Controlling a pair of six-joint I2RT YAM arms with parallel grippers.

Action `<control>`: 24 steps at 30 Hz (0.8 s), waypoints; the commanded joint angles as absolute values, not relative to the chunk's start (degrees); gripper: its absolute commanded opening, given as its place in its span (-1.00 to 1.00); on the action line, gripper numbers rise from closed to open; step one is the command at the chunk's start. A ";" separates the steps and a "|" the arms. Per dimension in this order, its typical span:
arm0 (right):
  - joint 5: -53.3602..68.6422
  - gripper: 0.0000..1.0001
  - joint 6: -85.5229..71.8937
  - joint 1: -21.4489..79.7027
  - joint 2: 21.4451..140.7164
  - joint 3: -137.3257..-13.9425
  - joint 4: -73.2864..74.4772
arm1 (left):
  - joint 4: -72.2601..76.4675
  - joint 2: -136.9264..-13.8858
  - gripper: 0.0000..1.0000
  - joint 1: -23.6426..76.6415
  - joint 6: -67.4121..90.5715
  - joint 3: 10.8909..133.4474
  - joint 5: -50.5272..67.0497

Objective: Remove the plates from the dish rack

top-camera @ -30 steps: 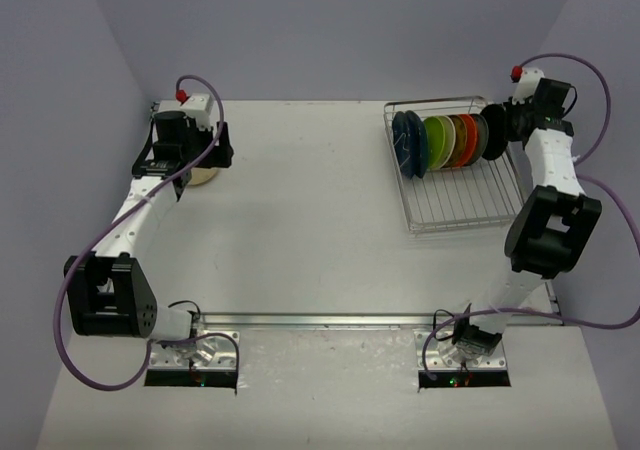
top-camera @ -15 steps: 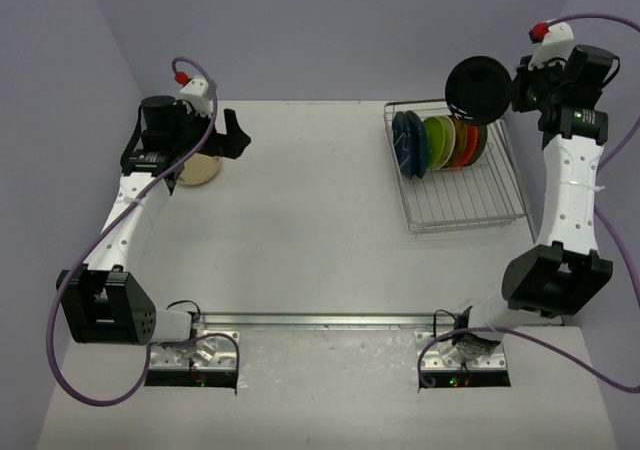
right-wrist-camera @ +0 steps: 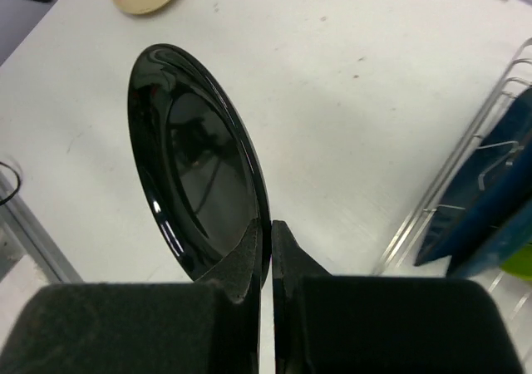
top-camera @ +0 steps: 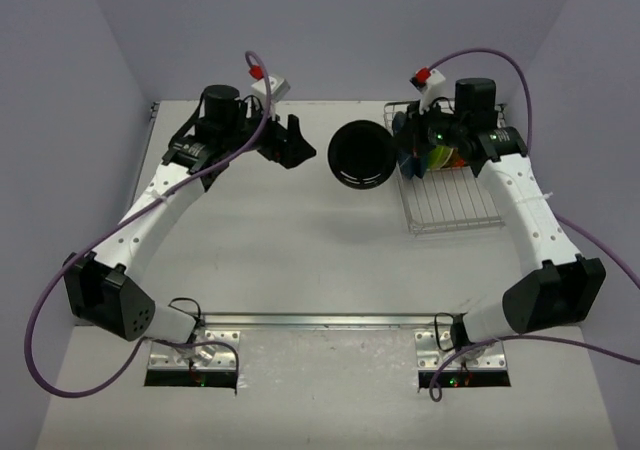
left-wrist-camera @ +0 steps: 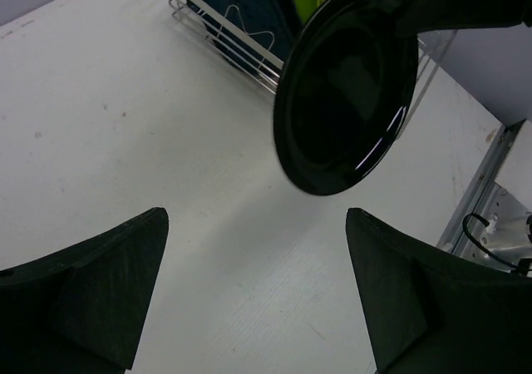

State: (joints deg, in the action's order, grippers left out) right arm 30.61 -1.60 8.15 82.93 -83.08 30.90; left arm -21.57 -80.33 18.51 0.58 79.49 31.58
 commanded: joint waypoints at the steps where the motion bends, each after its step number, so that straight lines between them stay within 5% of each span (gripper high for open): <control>1: 30.58 -1.00 -6.22 13.79 81.84 -83.51 26.58 | -25.87 -84.37 0.55 21.71 -1.34 82.05 27.37; 8: 30.58 -1.00 -7.64 17.98 82.88 -85.42 26.54 | -27.25 -85.96 0.27 21.71 -1.58 81.14 27.12; 12: 30.51 -1.00 -7.73 18.62 82.89 -84.91 26.46 | -27.07 -85.87 -0.30 21.63 -1.67 80.35 28.01; 15: 28.57 -1.00 -7.56 18.70 82.73 -84.06 26.00 | -26.07 -85.37 -1.00 20.84 0.18 78.91 30.60; 21: 23.28 -0.94 -9.14 18.55 83.70 -82.14 25.40 | -18.89 -85.53 -1.00 11.34 10.90 74.21 44.84; 24: 22.47 -0.29 -10.50 18.37 84.36 -81.45 25.58 | -19.03 -86.76 -1.00 5.44 11.29 73.86 46.96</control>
State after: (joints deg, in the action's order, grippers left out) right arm 27.08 -7.98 20.03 84.11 -82.05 27.46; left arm -21.82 -86.61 13.38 7.94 74.46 43.13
